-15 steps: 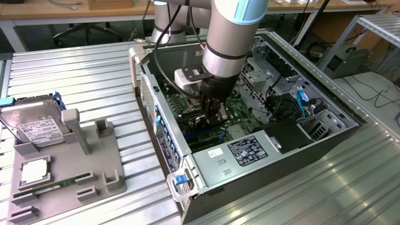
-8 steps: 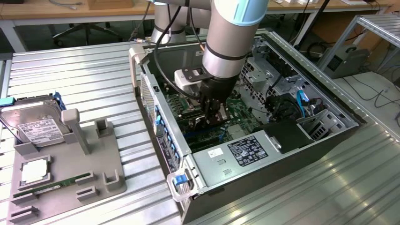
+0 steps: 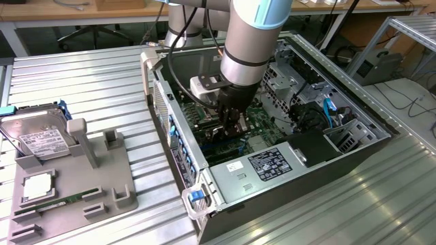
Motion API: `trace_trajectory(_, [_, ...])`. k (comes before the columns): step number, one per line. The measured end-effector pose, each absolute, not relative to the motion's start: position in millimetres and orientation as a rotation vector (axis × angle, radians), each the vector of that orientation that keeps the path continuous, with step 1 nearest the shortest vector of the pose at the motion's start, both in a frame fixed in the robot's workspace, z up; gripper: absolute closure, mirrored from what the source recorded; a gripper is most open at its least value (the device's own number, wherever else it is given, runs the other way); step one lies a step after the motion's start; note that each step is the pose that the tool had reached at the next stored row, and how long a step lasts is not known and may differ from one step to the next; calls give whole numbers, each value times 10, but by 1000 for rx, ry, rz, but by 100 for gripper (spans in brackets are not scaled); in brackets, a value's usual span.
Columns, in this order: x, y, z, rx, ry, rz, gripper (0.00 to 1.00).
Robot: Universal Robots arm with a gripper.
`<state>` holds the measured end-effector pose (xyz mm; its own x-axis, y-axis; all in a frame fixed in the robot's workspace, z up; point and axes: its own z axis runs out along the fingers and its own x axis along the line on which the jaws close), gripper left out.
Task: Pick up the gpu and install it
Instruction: 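Insert the gpu into the slot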
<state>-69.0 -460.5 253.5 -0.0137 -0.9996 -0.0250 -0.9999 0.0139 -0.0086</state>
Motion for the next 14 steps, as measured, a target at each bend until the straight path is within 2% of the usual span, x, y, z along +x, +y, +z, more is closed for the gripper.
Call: trace_trajectory(14, [-690, -4605, 2535, -2189, 2220, 18, 73])
